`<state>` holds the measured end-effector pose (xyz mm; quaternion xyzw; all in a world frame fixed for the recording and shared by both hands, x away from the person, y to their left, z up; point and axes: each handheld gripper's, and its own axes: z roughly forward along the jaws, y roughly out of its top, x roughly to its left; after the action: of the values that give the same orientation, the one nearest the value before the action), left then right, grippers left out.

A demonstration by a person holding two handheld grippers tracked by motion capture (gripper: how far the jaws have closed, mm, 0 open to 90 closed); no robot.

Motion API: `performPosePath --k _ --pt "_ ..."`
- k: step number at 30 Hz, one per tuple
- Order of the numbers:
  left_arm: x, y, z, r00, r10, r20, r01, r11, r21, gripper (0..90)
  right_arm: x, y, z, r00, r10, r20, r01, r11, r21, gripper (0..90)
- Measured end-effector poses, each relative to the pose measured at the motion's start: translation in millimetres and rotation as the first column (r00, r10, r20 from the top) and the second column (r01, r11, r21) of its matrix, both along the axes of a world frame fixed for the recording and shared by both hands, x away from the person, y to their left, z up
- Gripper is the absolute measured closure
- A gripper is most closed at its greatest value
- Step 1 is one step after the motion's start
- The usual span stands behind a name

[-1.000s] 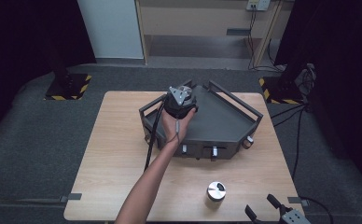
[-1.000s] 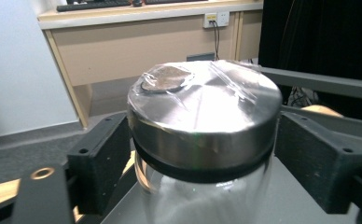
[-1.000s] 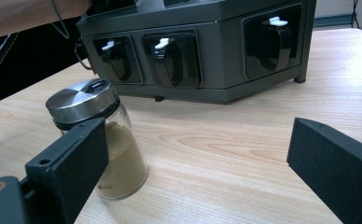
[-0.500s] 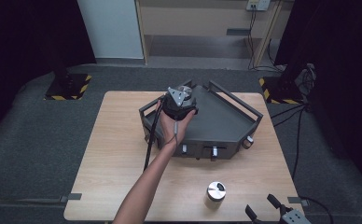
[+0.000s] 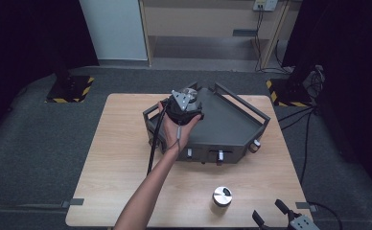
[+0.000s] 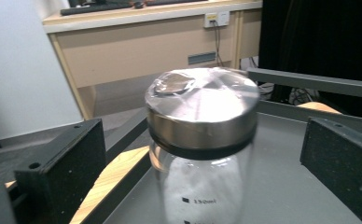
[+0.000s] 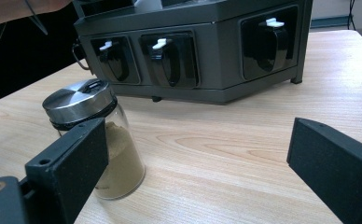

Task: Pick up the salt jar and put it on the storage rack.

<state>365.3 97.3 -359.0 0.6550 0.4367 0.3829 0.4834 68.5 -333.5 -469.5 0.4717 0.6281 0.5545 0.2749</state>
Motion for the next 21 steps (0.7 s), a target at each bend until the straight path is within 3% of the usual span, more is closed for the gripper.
performPosePath --k 10,21 --pt "-24.7 17.1 3.6 0.9999 -0.011 0.009 0.011 0.9999 -0.007 0.0 -0.3 0.0 -0.1 1.0000 0.003 0.003 -0.003 1.000 0.002 5.5" --pt "-87.3 42.3 -14.8 0.9990 -0.040 0.021 0.041 0.9991 -0.014 0.0 -0.7 -0.4 0.0 1.0000 0.004 0.002 -0.004 1.000 0.004 5.5"
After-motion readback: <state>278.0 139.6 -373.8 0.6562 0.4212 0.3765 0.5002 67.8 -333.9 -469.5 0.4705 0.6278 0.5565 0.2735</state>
